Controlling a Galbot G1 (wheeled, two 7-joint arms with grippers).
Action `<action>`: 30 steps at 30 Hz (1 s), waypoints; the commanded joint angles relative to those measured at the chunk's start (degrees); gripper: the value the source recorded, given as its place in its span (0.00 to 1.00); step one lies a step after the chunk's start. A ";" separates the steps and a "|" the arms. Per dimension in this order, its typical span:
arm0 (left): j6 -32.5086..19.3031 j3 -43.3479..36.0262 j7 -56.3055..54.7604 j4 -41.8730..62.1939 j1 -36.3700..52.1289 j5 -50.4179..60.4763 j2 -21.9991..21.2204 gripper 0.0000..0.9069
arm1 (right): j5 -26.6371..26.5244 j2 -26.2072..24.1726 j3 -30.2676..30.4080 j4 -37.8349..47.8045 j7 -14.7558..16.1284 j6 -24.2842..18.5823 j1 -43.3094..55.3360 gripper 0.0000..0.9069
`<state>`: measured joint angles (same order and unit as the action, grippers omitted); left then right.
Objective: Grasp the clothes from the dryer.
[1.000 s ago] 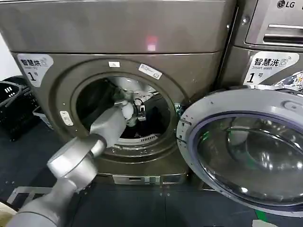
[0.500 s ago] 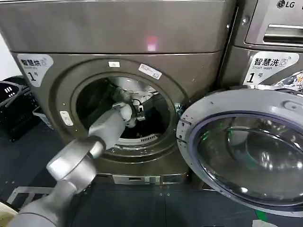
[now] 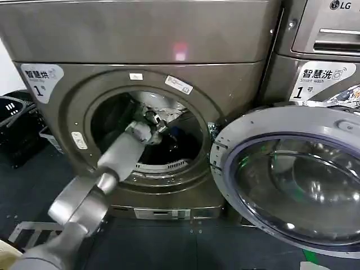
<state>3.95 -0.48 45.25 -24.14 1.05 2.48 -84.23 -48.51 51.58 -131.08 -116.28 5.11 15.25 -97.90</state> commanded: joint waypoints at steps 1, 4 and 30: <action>-4.85 9.41 -15.70 -10.67 -9.94 -9.43 0.95 0.00 | -0.01 0.17 -0.09 -0.19 0.00 -0.13 -0.08 1.00; -6.69 12.09 -21.57 -14.95 -13.26 -10.04 0.74 0.00 | -0.14 0.16 -0.67 -0.03 0.02 -0.28 -0.36 1.00; -16.76 22.83 -49.37 -38.97 -29.98 -2.28 -2.85 0.00 | 0.09 -0.53 -2.52 1.24 -2.48 -1.53 -1.83 1.00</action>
<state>-10.91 21.21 1.80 -58.56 -25.29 -2.11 -86.33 -48.56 51.24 -132.92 -115.42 3.73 14.09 -99.21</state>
